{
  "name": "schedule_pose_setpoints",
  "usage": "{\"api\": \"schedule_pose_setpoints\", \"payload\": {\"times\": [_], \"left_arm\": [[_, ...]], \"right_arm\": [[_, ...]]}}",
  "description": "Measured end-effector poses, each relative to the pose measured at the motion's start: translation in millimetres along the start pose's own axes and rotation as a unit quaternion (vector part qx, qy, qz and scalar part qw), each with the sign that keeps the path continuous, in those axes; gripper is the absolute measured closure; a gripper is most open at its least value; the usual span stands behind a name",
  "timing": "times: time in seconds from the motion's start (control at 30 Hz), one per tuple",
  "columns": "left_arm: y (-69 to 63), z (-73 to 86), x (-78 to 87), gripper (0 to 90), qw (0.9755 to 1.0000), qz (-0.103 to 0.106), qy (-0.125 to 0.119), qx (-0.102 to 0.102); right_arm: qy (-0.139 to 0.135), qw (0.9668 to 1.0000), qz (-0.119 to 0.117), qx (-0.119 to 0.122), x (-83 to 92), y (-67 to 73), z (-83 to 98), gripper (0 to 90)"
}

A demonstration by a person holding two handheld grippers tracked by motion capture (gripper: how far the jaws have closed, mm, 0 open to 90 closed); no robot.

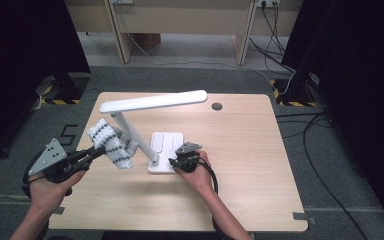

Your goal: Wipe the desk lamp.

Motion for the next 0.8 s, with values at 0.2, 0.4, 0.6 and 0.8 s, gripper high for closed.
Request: {"api": "schedule_pose_setpoints", "payload": {"times": [0.2, 0.4, 0.6, 0.8], "left_arm": [[1.7, -4.0, 0.1, 84.3, 1.0, -0.001, -0.003, -0.001], [5.5, -7.5, 1.6, 84.4, 1.0, -0.003, -0.008, 0.003], [9.7, -13.3, 4.2, 84.3, 0.9998, -0.007, -0.015, 0.004], [15.2, -18.5, 6.6, 84.3, 0.9997, -0.013, -0.02, 0.007]], "right_arm": [[-0.002, 1.0, -0.002, -0.007, -0.7, -1.1, 0.4, 59.3], [-0.004, 0.9998, -0.004, -0.017, -0.9, -1.8, 1.1, 59.4], [-0.003, 0.9998, -0.005, -0.019, -1.2, -2.4, 1.1, 59.4], [-0.003, 0.9998, -0.006, -0.02, -1.4, -2.5, 0.9, 59.4]]}}
Point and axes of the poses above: each handheld gripper's, and its own axes: x roughly backward along the jaws, z roughly out of its underside, y roughly to its left, the point moved 9 cm from there along -x, roughly forward along the jaws, and after that the axes turned 9 degrees about x, right-handed, at the moved point
